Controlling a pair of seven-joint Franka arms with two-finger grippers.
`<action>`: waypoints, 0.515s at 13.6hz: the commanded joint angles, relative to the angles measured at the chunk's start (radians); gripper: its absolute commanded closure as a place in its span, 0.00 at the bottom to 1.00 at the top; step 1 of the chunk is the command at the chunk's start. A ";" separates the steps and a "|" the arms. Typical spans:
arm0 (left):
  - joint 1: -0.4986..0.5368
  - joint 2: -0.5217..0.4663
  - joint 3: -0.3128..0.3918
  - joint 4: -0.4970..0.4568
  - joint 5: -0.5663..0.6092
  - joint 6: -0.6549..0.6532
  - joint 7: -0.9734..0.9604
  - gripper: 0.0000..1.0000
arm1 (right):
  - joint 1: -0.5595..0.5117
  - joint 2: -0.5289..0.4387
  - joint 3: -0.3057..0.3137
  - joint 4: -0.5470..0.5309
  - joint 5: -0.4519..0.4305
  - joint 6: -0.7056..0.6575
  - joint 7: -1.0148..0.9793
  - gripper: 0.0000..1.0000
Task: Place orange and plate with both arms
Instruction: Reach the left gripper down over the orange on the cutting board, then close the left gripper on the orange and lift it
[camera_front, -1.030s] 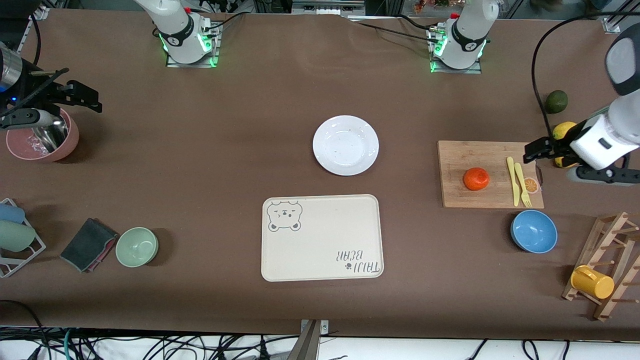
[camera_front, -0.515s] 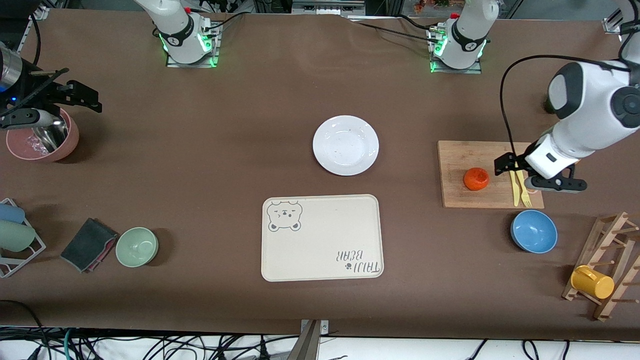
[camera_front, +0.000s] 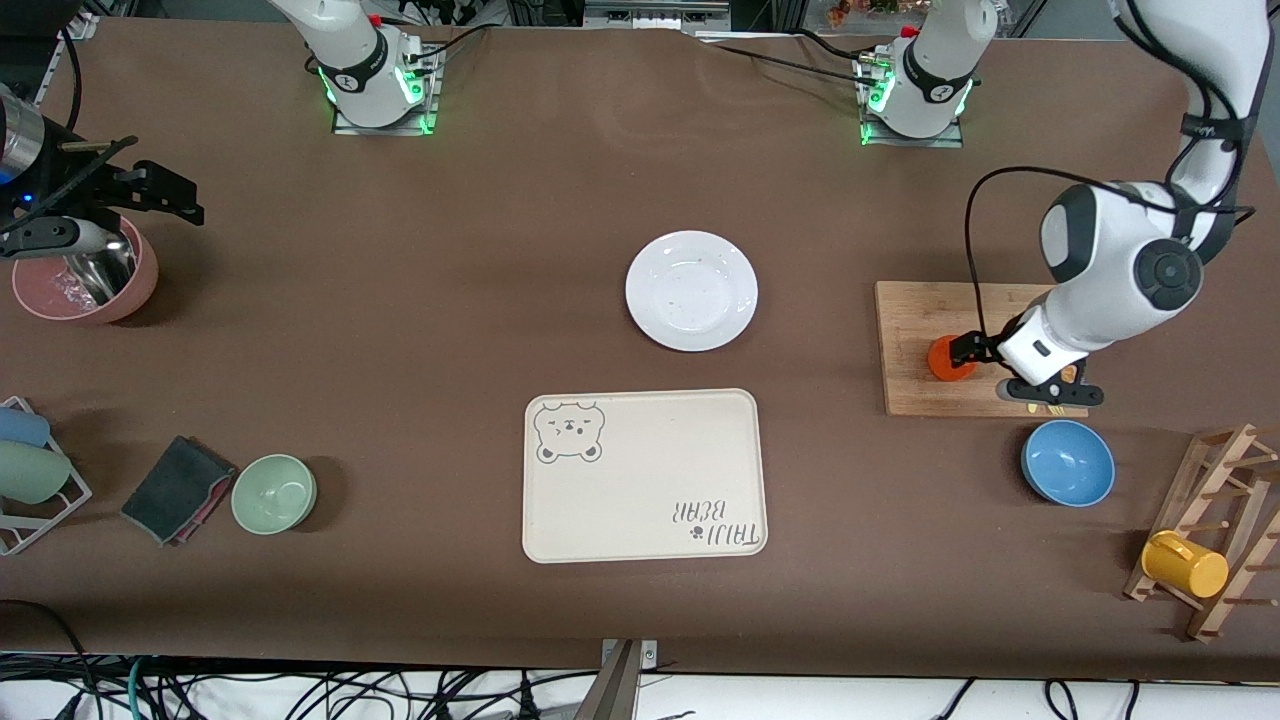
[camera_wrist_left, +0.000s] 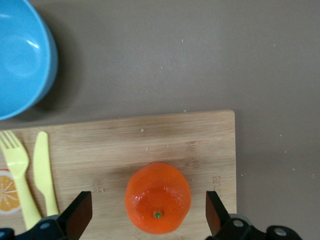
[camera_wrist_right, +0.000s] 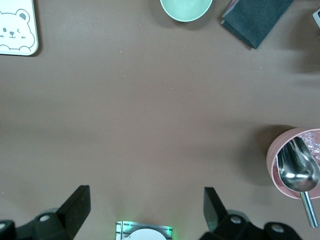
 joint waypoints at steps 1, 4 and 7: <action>-0.002 0.030 0.000 0.012 0.030 0.017 0.002 0.00 | -0.006 -0.003 0.000 0.010 0.008 -0.012 -0.015 0.00; -0.002 0.060 0.000 0.014 0.030 0.009 0.001 0.00 | -0.006 -0.003 0.000 0.010 0.008 -0.012 -0.015 0.00; 0.009 0.109 0.000 0.064 0.029 0.005 -0.002 0.00 | -0.006 -0.003 0.000 0.010 0.009 -0.012 -0.015 0.00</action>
